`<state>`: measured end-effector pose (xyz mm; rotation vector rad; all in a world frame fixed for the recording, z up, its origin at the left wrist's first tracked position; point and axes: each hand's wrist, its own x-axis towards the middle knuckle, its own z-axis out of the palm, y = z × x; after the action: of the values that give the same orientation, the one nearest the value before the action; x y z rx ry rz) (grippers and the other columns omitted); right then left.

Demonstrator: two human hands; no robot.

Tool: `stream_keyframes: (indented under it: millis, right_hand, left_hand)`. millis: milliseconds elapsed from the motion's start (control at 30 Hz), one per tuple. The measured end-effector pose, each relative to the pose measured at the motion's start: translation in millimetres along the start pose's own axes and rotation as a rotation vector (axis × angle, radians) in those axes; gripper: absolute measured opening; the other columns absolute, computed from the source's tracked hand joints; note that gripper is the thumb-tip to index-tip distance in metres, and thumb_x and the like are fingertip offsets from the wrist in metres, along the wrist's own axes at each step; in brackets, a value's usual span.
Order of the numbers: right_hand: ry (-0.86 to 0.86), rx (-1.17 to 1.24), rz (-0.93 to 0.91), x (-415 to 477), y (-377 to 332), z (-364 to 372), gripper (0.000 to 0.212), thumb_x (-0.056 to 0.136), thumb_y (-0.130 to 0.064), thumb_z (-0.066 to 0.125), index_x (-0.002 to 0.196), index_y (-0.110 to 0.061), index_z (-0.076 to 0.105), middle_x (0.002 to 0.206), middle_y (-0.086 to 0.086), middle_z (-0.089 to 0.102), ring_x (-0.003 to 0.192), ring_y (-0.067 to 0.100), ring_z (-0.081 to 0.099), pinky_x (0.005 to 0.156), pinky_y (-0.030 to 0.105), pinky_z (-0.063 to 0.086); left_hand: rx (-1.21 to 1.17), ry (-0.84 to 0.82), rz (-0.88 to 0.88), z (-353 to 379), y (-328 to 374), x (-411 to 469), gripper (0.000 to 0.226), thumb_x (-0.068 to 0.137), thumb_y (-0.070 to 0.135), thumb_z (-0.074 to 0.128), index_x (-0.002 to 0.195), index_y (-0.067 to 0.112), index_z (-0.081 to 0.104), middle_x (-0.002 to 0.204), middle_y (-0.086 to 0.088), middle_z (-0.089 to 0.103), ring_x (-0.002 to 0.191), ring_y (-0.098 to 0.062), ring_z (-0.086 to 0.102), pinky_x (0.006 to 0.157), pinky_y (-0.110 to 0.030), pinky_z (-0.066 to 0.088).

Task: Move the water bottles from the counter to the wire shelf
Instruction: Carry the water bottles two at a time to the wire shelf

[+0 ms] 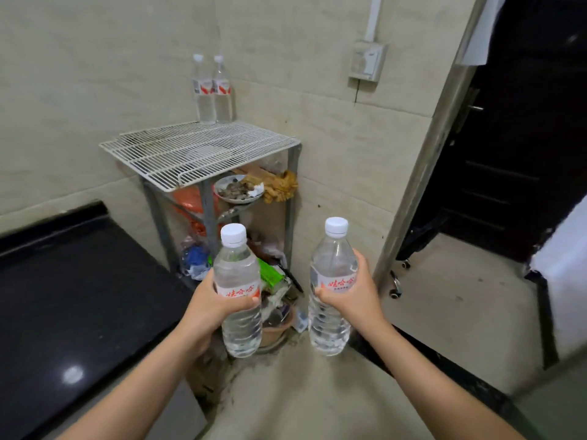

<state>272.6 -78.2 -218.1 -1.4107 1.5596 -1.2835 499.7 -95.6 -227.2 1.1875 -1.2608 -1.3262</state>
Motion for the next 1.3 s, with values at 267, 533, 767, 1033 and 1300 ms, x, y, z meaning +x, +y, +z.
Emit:
stream_keyframes:
  millis: [267,533,767,1033,1300]
  right_hand:
    - [-0.099,-0.009,-0.069,141.9,-5.7,27.6,0.077,0.061,-0.008,0.080,0.120,-0.029,0.035,0.100,-0.013,0.056,0.096,0.014,0.058,0.082,0.027,0.045]
    - [-0.067,-0.021,-0.112,250.7,-22.9,24.8,0.076,0.065,-0.005,0.078,0.118,-0.033,0.032,0.096,-0.025,0.048,0.087,-0.003,0.053,0.081,0.023,0.045]
    - [-0.126,0.020,-0.247,350.1,-38.7,30.3,0.076,0.062,-0.004,0.079,0.115,-0.035,0.034,0.096,-0.024,0.052,0.086,-0.008,0.056,0.078,0.016,0.047]
    - [-0.099,0.234,-0.435,483.9,-67.8,41.5,0.084,0.058,-0.004,0.083,0.120,-0.029,0.032,0.112,-0.009,0.049,0.098,0.003,0.052,0.071,-0.008,0.038]
    - [-0.197,0.250,-0.431,597.2,-102.0,96.8,0.082,0.062,-0.004,0.080,0.129,-0.019,0.035,0.110,-0.007,0.050,0.101,0.012,0.053,0.072,0.003,0.042]
  left_hand:
    - [-0.053,0.128,0.060,-14.0,6.6,113.0,0.067,0.029,0.029,0.079,0.093,0.025,0.059,0.091,-0.001,0.070,0.082,-0.016,0.065,0.076,-0.032,0.052]
    - [-0.060,0.130,0.098,-18.4,25.0,210.4,0.078,0.032,0.029,0.080,0.106,0.020,0.058,0.094,0.001,0.069,0.079,-0.006,0.067,0.063,-0.018,0.053]
    - [-0.053,0.163,0.172,-9.7,60.9,280.6,0.073,0.038,0.025,0.080,0.107,0.011,0.061,0.087,0.002,0.073,0.082,-0.012,0.069,0.067,-0.021,0.053]
    - [-0.123,0.383,0.357,1.1,121.7,368.4,0.072,0.021,0.042,0.090,0.089,0.024,0.071,0.088,0.002,0.075,0.087,-0.014,0.070,0.071,-0.024,0.055]
    - [-0.008,0.555,0.355,-33.9,169.8,440.0,0.070,0.038,0.023,0.080,0.104,0.009,0.062,0.092,-0.004,0.071,0.092,-0.022,0.067,0.086,-0.038,0.050]
